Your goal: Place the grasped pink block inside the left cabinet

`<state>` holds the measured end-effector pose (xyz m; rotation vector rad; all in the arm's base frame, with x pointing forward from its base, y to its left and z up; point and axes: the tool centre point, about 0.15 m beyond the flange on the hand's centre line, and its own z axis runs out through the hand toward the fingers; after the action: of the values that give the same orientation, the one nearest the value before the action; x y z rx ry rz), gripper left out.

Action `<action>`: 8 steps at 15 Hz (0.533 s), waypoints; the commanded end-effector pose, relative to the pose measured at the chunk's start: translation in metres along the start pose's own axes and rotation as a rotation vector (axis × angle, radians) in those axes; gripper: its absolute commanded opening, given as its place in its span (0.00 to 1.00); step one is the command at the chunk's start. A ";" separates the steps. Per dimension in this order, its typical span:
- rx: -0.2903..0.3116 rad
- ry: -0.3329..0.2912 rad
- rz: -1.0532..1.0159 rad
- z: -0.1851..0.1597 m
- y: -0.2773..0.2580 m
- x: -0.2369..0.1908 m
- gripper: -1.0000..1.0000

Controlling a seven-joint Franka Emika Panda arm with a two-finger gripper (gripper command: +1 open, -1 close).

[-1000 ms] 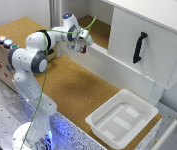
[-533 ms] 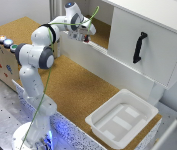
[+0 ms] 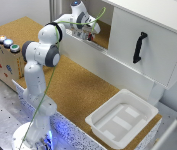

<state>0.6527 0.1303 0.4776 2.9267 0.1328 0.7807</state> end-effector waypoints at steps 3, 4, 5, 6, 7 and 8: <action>-0.119 0.108 0.173 0.013 -0.011 -0.005 1.00; -0.121 0.112 0.181 0.013 -0.011 -0.007 1.00; -0.115 0.110 0.184 0.013 -0.010 -0.008 1.00; -0.112 0.114 0.189 0.011 -0.009 -0.010 1.00; -0.115 0.136 0.198 0.004 -0.008 -0.016 1.00; -0.104 0.150 0.195 -0.005 -0.008 -0.024 1.00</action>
<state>0.6597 0.1330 0.4724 2.9341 -0.1128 0.8276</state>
